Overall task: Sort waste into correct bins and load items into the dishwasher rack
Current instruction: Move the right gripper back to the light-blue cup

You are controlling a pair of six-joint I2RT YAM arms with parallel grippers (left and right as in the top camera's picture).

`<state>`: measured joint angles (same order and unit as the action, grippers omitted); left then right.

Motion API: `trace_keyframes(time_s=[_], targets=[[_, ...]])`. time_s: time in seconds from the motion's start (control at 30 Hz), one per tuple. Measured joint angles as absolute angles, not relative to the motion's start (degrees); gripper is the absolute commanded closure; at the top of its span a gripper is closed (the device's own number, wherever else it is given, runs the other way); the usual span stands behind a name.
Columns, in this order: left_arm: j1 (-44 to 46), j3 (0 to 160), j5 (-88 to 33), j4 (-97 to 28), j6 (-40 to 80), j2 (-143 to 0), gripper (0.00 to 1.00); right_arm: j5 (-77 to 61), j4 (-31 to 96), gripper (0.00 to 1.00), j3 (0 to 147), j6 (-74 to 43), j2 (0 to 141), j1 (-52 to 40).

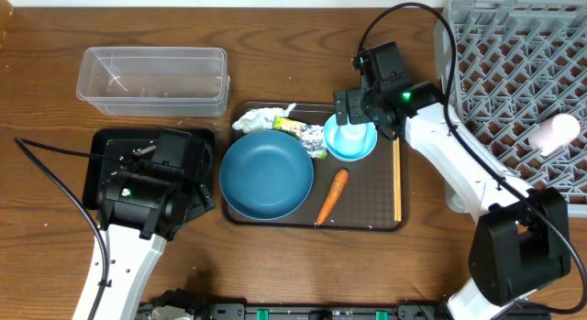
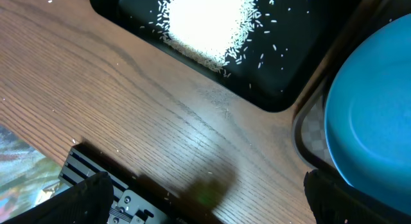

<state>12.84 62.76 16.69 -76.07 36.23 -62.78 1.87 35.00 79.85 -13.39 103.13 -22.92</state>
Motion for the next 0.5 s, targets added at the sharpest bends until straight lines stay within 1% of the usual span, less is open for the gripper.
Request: trace_keyframes(time_s=[0.27,0.5], targets=[[12.84,62.76,16.69,-76.07,36.23,-62.78,0.02,-1.02,38.54,0.02,79.85,-15.38,104.75,-23.55],[12.84,62.76,16.69,-76.07,36.21,-62.78,0.02,-1.72,39.48,0.09,79.85,-16.21,106.06,-24.56]])
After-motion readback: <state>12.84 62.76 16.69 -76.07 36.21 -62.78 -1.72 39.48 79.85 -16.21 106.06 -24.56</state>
